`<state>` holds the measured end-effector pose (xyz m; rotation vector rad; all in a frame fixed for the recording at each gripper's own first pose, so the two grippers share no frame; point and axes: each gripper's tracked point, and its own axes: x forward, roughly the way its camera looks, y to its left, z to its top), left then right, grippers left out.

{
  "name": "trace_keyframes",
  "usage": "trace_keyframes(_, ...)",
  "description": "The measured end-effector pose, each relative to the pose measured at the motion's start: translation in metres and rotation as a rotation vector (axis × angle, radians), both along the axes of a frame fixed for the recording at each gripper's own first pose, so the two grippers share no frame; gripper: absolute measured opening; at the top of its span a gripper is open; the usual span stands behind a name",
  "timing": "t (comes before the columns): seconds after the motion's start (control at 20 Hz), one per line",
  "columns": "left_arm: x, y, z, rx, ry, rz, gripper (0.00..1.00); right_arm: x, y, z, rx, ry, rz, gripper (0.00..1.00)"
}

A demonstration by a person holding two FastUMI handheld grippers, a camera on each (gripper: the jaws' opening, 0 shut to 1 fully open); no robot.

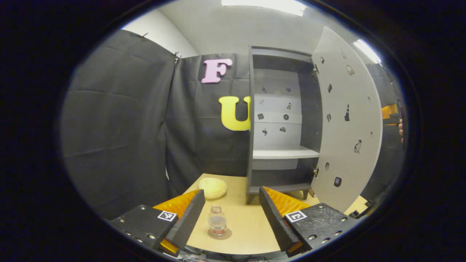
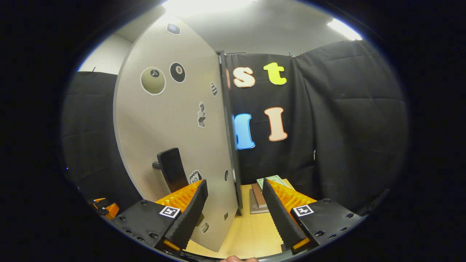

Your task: Open the cabinet door with the right hand, grasp the bottle in the cabinet with the left hand and place it on the coaster, then close the cabinet door with the right hand.

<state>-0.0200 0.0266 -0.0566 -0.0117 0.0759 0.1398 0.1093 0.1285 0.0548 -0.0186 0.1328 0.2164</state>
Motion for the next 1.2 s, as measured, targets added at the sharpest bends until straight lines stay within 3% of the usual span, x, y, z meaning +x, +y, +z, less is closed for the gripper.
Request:
trace_keyframes(0.05,-0.001,0.007,-0.002,-0.006,-0.001,0.007,0.89,0.0,0.011,-0.002,0.001,0.0,0.014,0.97)
trace_keyframes(0.1,-0.001,0.015,-0.005,-0.011,0.001,0.014,0.89,0.003,0.021,-0.005,0.009,0.003,0.026,0.9)
trace_keyframes(0.15,-0.001,0.023,-0.008,-0.017,0.006,0.023,0.89,0.004,0.031,-0.008,0.028,0.016,0.041,0.97)
trace_keyframes(0.35,-0.003,0.053,-0.014,-0.03,0.01,0.056,0.89,0.014,0.073,-0.015,0.095,0.065,0.106,0.97)
trace_keyframes(0.8,0.007,0.111,-0.024,-0.057,0.028,0.104,0.89,0.045,0.173,-0.014,-0.01,0.035,0.225,0.97)
trace_keyframes(0.95,0.02,0.123,-0.028,-0.052,0.037,0.098,0.89,0.046,0.197,-0.012,-0.034,0.009,0.237,0.97)
trace_keyframes(1.2,0.05,0.113,-0.012,-0.059,0.011,0.015,0.89,0.037,0.181,-0.019,-0.054,-0.015,0.166,0.97)
